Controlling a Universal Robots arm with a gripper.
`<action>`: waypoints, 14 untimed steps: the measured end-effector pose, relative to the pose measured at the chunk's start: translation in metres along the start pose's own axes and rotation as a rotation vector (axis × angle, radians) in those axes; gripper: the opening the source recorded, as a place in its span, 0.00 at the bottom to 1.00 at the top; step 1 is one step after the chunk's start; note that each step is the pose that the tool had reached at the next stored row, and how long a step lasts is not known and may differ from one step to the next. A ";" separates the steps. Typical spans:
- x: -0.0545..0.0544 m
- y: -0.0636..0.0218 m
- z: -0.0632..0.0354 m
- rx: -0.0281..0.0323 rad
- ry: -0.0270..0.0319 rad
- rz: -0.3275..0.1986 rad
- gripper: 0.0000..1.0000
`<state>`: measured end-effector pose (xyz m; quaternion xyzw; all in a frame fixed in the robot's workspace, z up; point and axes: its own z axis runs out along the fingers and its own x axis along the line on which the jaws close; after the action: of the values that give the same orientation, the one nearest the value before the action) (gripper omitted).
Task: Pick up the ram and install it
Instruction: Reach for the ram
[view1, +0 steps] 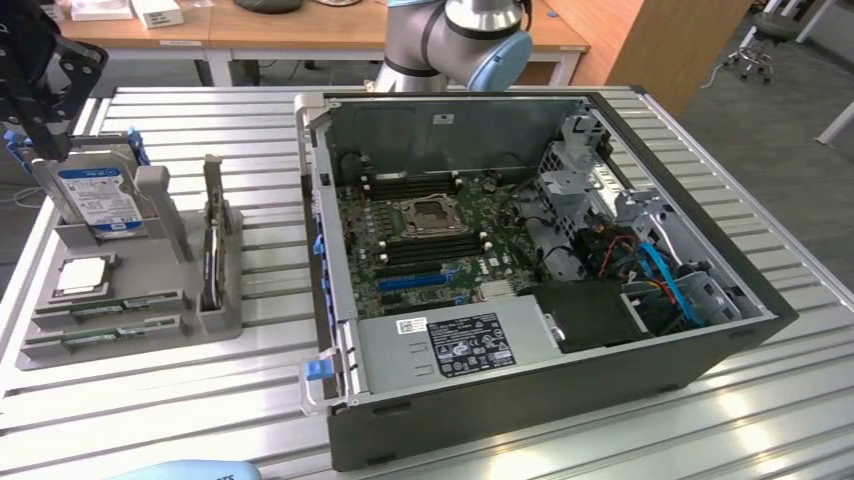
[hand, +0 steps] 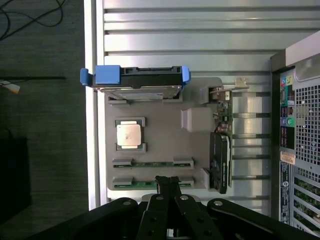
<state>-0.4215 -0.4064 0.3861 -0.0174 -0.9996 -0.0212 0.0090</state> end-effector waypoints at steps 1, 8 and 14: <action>0.000 0.0000 0.0000 0.0000 0.0000 0.000 0.10; -0.005 0.0001 0.0001 0.0000 0.0000 0.000 0.10; -0.011 0.0003 0.0002 0.0000 0.0001 -0.001 0.10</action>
<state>-0.4106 -0.4064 0.3857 -0.0169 -0.9996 -0.0211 0.0091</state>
